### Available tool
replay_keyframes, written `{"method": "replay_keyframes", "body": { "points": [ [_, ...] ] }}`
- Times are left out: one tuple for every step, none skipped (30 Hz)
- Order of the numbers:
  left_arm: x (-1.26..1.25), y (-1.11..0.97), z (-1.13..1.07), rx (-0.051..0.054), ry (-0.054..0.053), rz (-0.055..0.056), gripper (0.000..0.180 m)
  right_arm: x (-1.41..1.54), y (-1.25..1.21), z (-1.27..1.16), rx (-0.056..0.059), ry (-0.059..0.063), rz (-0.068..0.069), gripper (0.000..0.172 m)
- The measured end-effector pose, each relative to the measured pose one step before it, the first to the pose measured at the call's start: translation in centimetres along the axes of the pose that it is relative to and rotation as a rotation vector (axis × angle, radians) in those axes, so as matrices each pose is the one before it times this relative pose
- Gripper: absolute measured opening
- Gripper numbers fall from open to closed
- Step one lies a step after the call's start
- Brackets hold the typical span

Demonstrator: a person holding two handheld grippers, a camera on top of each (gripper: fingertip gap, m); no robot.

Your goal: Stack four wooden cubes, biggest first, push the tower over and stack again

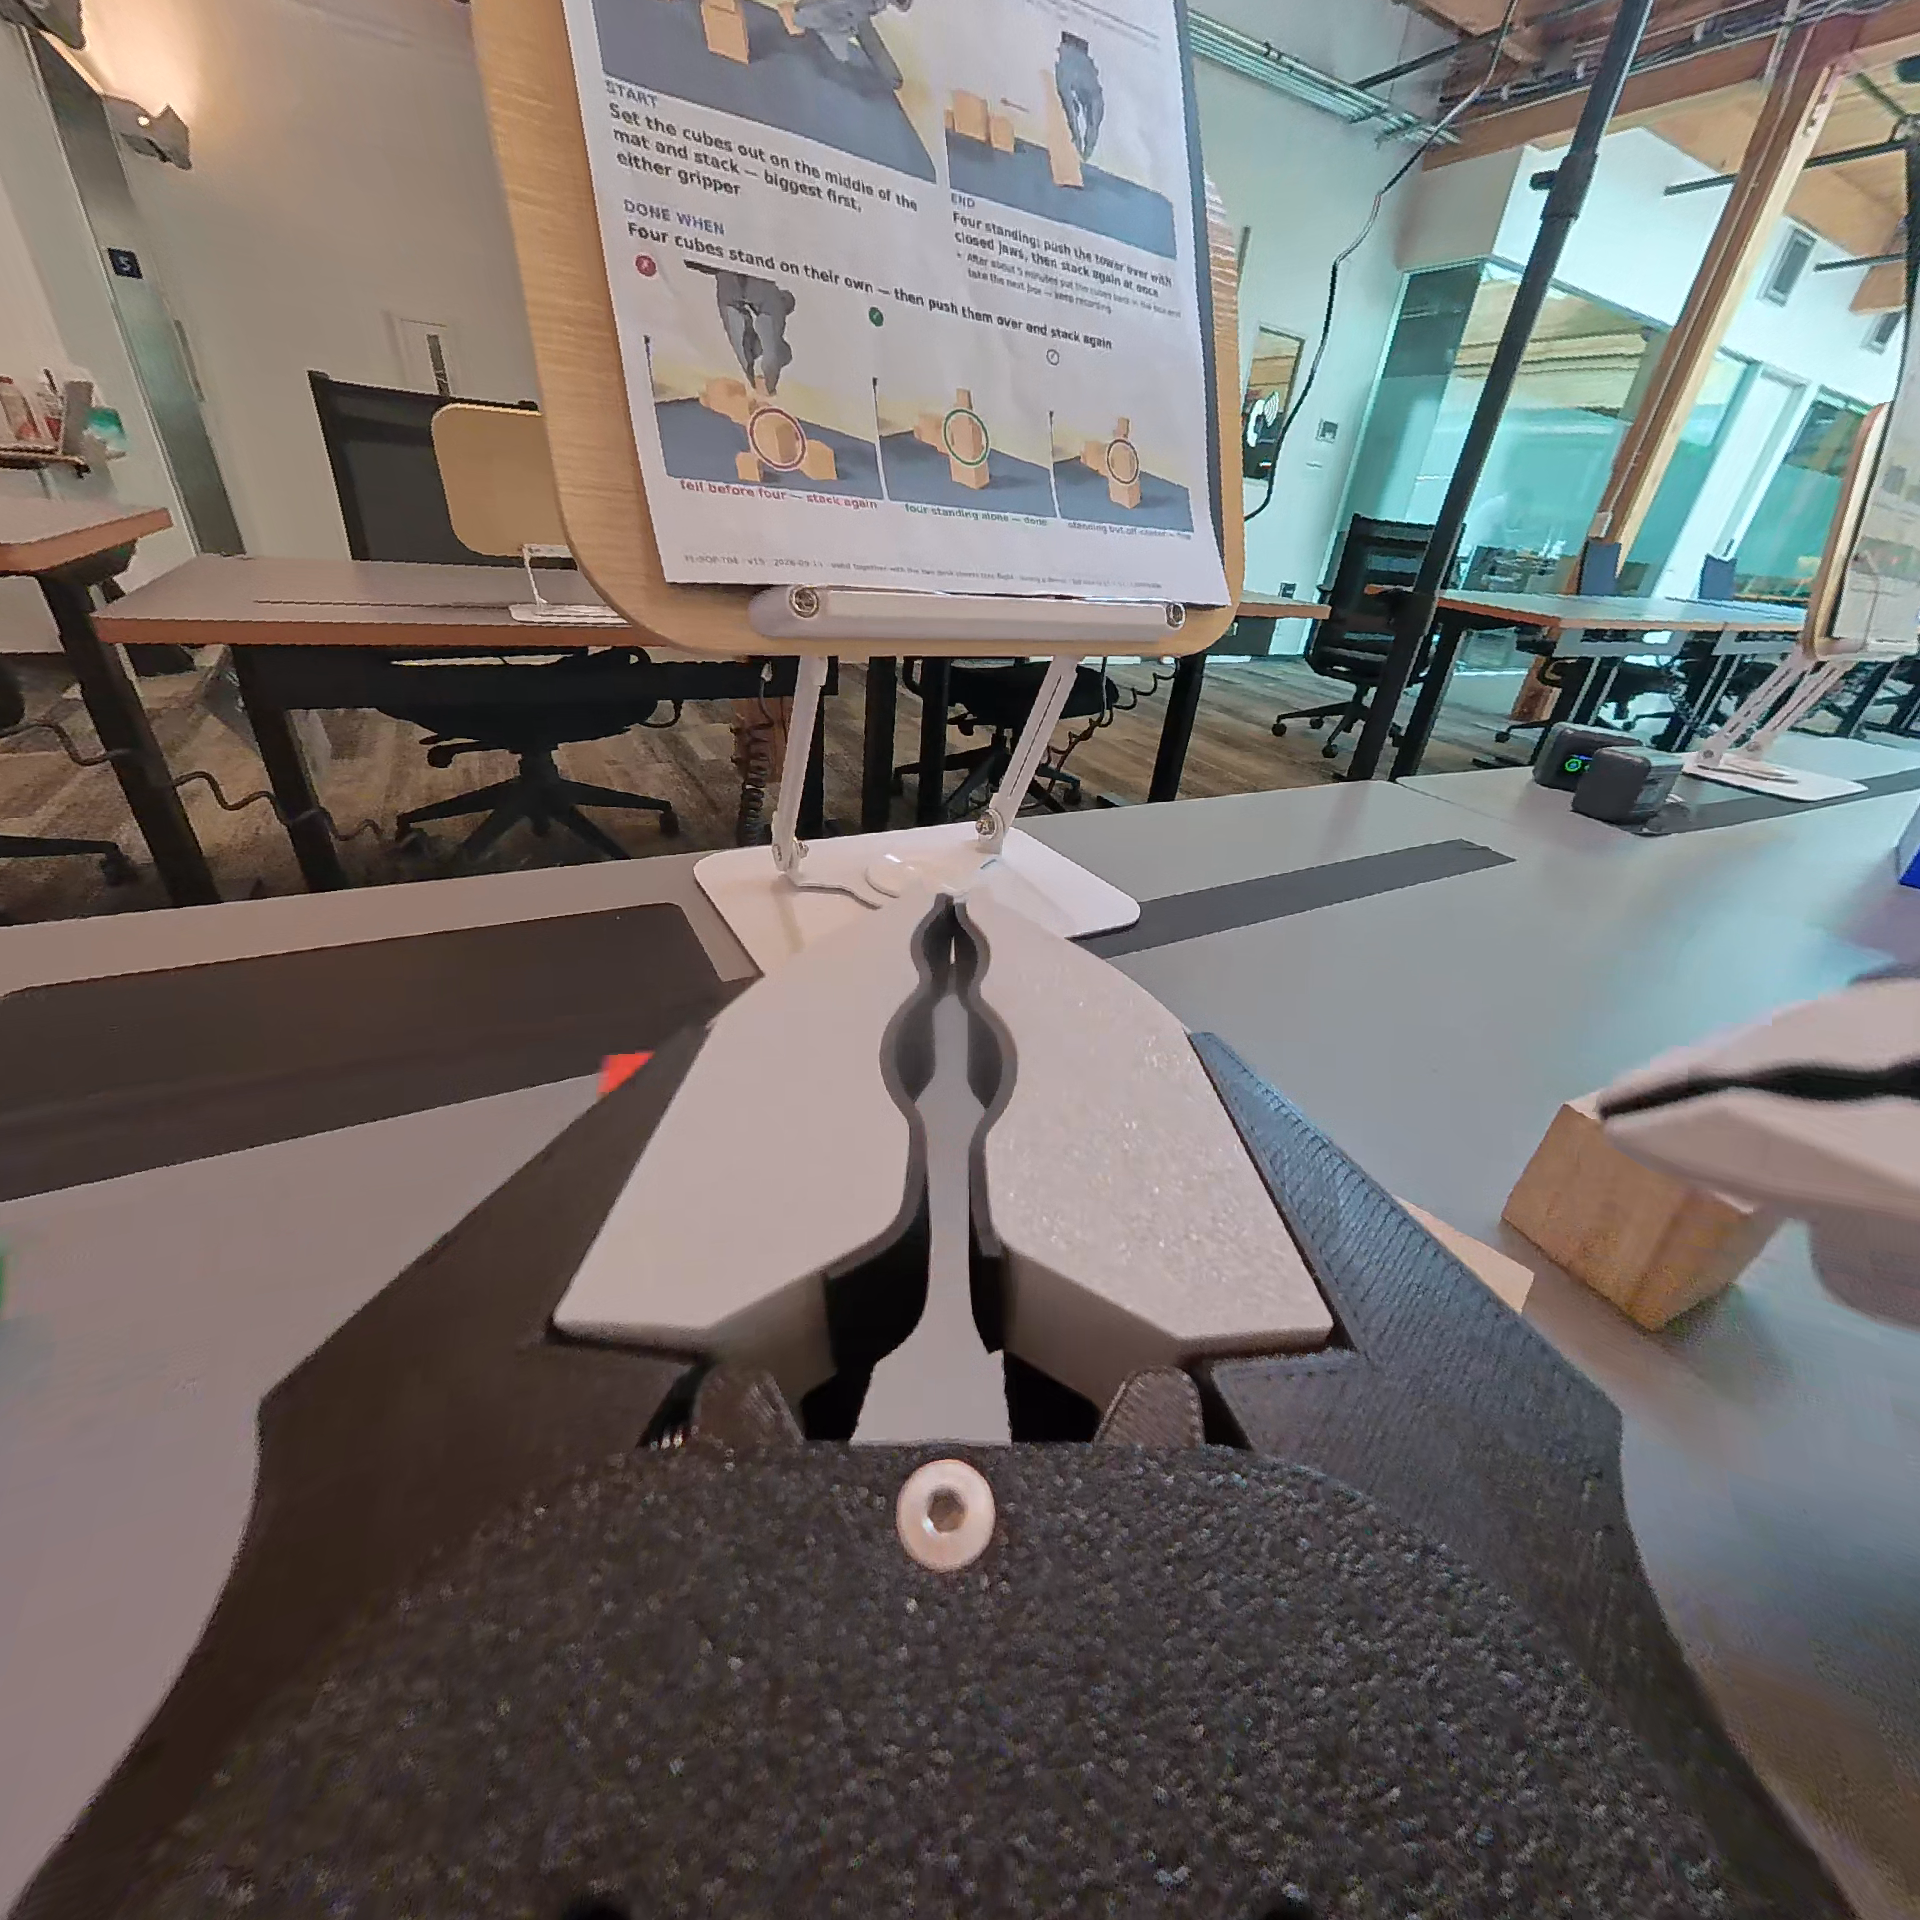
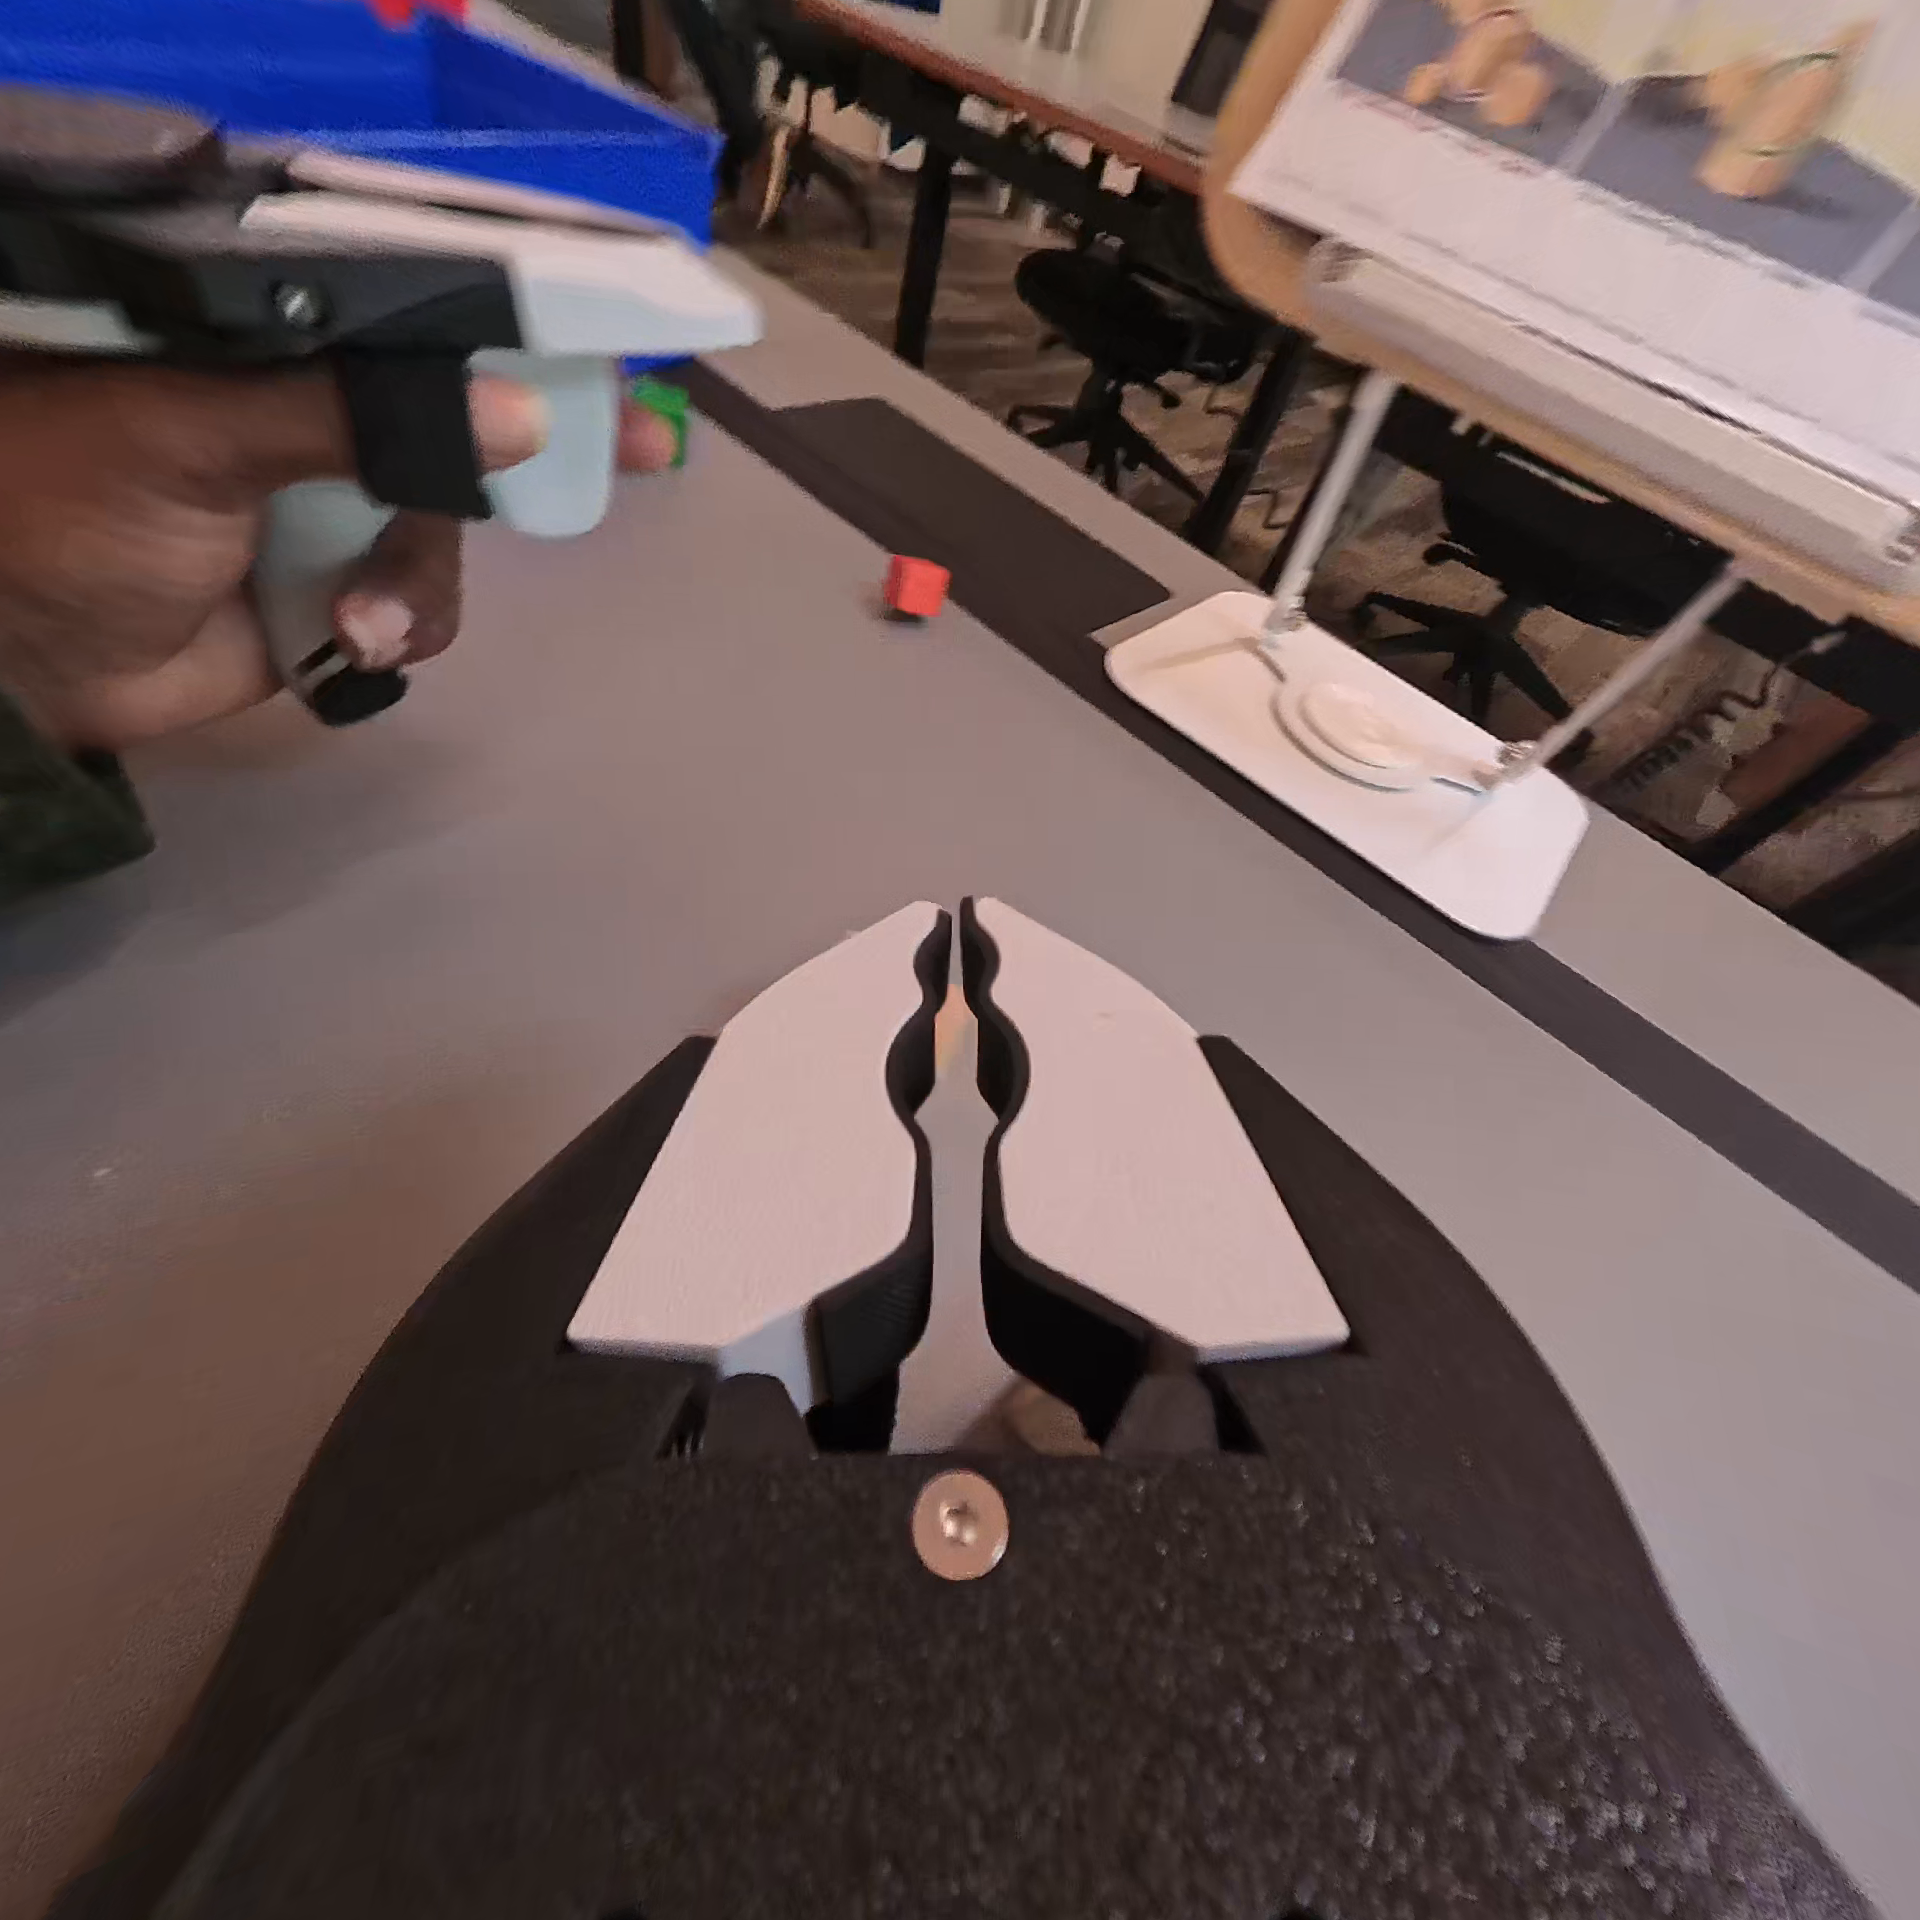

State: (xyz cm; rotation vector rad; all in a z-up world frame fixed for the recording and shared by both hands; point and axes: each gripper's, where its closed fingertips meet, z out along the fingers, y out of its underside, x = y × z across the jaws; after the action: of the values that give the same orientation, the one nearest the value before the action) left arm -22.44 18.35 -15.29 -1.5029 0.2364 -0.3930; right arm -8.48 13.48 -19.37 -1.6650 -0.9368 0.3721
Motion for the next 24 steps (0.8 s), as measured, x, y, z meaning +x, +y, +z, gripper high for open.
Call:
{"method": "replay_keyframes", "body": {
  "points": [
    [0.037,0.163,0.036,-0.0056,-0.0002,0.0022,0.000,1.261,-0.108,-0.668,0.0205,0.0158,0.0349,0.002],
    [0.036,0.178,0.046,-0.0060,-0.0002,0.0031,0.000,1.292,-0.135,-0.697,0.0214,0.0172,0.0333,0.002],
    [0.041,0.169,0.056,-0.0061,0.0004,0.0030,0.000,1.333,-0.163,-0.701,0.0217,0.0182,0.0301,0.003],
    [0.018,0.157,0.040,-0.0046,-0.0007,0.0028,0.000,1.335,-0.239,-0.731,0.0249,0.0185,0.0278,0.003],
    [0.004,0.117,0.038,-0.0040,-0.0007,0.0024,0.000,1.368,-0.328,-0.746,0.0300,0.0206,0.0289,0.004],
    [0.027,0.143,0.048,-0.0052,0.0008,0.0007,0.000,1.332,-0.395,-0.738,0.0327,0.0180,0.0300,0.004],
    [0.010,0.132,0.050,-0.0045,0.0004,0.0011,0.000,1.344,-0.464,-0.735,0.0354,0.0194,0.0315,0.004],
    [0.016,0.113,0.045,-0.0037,-0.0004,0.0026,0.000,1.376,-0.454,-0.676,0.0321,0.0217,0.0317,0.004],
    [0.020,0.120,0.046,-0.0044,0.0007,0.0022,0.000,1.383,-0.425,-0.582,0.0270,0.0238,0.0309,0.004],
    [0.047,0.103,0.064,-0.0038,0.0016,0.0011,0.000,1.347,-0.361,-0.445,0.0207,0.0219,0.0284,0.004],
    [0.042,0.078,0.045,-0.0026,0.0009,0.0020,0.000,1.280,-0.282,-0.329,0.0156,0.0208,0.0232,0.004],
    [0.072,0.076,0.059,-0.0031,0.0027,0.0033,0.000,1.227,-0.198,-0.249,0.0117,0.0230,0.0164,0.004],
    [0.102,0.089,0.059,-0.0050,0.0041,0.0024,0.000,1.049,-0.051,-0.161,0.0050,0.0180,0.0102,0.004],
    [0.155,0.100,0.062,-0.0058,0.0077,0.0010,0.000,0.833,0.122,-0.066,-0.0029,0.0094,0.0063,0.004],
    [0.262,0.099,0.057,-0.0089,0.0149,-0.0018,0.000,0.693,0.273,-0.004,-0.0107,0.0060,0.0085,0.005],
    [0.309,0.084,0.072,-0.0087,0.0180,-0.0023,0.000,0.547,0.267,0.016,-0.0101,0.0015,0.0104,0.005],
    [0.336,0.018,0.064,-0.0031,0.0174,0.0038,0.000,0.376,0.225,0.033,-0.0072,-0.0040,0.0094,0.005],
    [0.339,-0.006,0.073,-0.0017,0.0150,0.0101,0.000,0.293,0.188,0.020,-0.0067,-0.0031,0.0064,0.006],
    [0.298,0.034,0.084,-0.0041,0.0104,0.0132,0.000,0.152,0.165,0.033,-0.0061,-0.0066,0.0007,0.006],
    [0.272,0.085,0.098,-0.0053,0.0076,0.0131,0.000,-0.185,0.140,0.051,-0.0051,-0.0249,-0.0055,0.005],
    [0.242,0.121,0.112,-0.0061,0.0051,0.0113,0.000,-0.569,0.213,0.115,-0.0098,-0.0476,-0.0109,0.005],
    [0.214,0.185,0.104,-0.0075,0.0043,0.0103,0.000,-0.763,0.272,0.152,-0.0142,-0.0564,-0.0170,0.005],
    [0.175,0.196,0.090,-0.0070,0.0034,0.0095,0.000,-0.825,0.324,0.179,-0.0161,-0.0558,-0.0250,0.007],
    [0.155,0.153,0.066,-0.0053,0.0023,0.0069,0.000,-0.886,0.403,0.199,-0.0202,-0.0563,-0.0296,0.009]
  ]
}}
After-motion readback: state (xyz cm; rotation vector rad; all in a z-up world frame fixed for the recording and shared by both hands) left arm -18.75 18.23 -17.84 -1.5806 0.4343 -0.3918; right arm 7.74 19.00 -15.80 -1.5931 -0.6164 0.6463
